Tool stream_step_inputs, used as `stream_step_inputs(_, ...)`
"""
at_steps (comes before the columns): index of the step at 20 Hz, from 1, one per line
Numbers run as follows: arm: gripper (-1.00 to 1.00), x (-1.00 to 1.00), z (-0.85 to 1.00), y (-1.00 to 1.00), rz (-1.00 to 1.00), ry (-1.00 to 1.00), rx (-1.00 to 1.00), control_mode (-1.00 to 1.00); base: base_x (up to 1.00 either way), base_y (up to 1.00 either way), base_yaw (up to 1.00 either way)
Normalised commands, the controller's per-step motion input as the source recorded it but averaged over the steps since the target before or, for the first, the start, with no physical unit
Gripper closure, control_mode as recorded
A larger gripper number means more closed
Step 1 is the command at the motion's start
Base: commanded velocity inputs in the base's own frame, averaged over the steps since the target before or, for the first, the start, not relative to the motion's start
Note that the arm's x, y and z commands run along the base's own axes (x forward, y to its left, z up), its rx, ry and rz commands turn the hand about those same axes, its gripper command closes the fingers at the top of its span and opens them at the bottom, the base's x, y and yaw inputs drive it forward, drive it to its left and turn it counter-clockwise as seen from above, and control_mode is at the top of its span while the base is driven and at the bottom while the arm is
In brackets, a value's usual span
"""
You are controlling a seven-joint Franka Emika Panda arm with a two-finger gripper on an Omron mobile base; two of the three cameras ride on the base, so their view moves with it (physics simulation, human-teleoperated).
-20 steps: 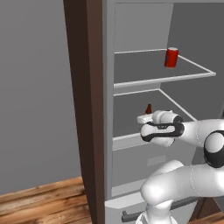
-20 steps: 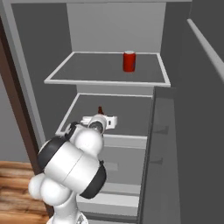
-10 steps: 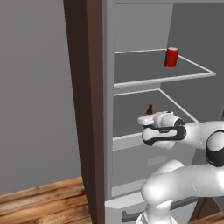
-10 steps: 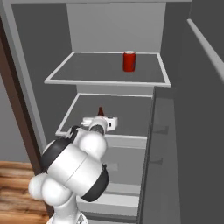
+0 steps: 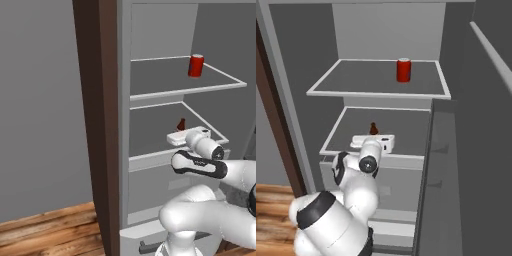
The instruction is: Open the fridge, grab two sodas, and place both sodas inside the bowl with ice on the dining counter.
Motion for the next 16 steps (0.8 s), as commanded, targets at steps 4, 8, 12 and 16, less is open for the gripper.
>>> stream_step_inputs(4,1.0,-0.59,0.63,0.28,0.01,0.03,0.0,-1.0,0.0,0.0,0.0)
stream_step_inputs(8,1.0,-0.52,0.62,0.34,0.0,0.19,0.0,-1.0,0.0,0.0,0.0)
stream_step_inputs(12,1.0,-0.62,0.5,0.21,-0.01,0.26,0.0,-1.0,0.0,0.0,0.0)
stream_step_inputs(16,1.0,-0.67,0.59,0.1,-0.03,0.24,0.01,-1.0,0.0,0.0,0.0)
